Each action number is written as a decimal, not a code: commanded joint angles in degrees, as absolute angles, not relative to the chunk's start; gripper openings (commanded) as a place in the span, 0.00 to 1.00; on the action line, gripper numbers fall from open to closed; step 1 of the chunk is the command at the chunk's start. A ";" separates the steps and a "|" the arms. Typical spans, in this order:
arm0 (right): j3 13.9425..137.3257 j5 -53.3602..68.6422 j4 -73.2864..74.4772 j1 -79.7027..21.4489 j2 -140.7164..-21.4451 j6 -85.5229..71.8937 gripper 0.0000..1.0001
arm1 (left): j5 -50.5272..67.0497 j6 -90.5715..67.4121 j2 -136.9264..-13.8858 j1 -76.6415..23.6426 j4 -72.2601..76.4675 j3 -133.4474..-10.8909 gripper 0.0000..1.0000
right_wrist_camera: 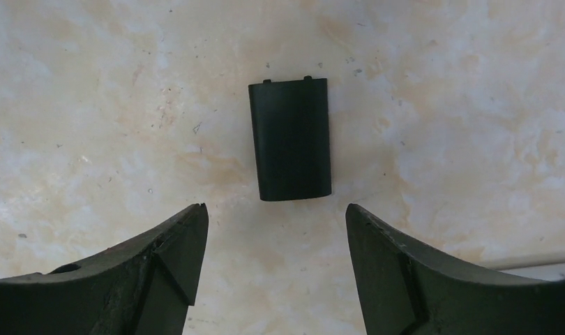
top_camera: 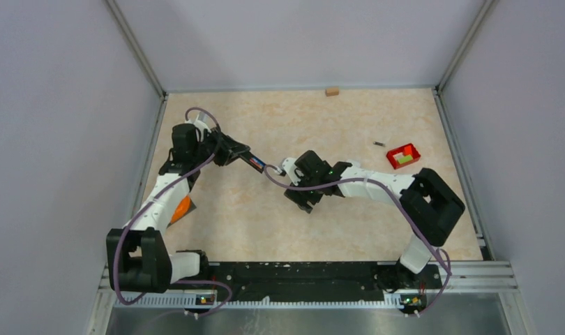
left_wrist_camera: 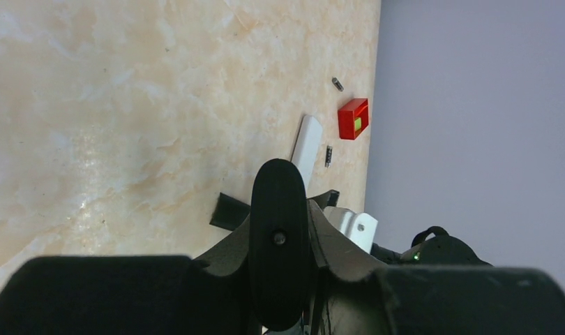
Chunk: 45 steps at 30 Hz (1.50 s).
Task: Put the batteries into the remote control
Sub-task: Pick up the battery cover at the center of the board.
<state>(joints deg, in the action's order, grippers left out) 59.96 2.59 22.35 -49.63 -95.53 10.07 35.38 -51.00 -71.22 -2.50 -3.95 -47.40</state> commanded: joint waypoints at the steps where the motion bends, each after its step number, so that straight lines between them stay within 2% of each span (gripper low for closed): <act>1: 63.88 5.18 21.78 -49.92 -99.02 13.93 0.72 | 37.12 -50.58 -71.19 -1.66 -2.14 -47.04 0.00; 23: 70.73 6.97 32.85 -47.59 -106.43 16.39 0.65 | 39.37 -51.06 -71.14 -0.58 -1.91 -46.12 0.00; 30: 70.89 4.89 30.98 -47.55 -107.41 16.14 0.53 | 39.55 -51.33 -71.26 -0.55 -1.78 -46.07 0.00; 41: 70.71 3.77 27.01 -47.68 -108.36 15.52 0.60 | 39.67 -51.33 -71.27 -0.53 -1.93 -46.14 0.00; 45: 70.40 4.60 26.08 -47.64 -108.54 15.07 0.52 | 39.67 -51.34 -71.34 -0.44 -1.87 -46.14 0.00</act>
<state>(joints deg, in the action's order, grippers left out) 69.21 4.45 28.77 -47.88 -106.69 15.25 38.54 -51.07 -71.77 -0.84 -3.95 -45.98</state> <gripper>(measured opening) 0.567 0.237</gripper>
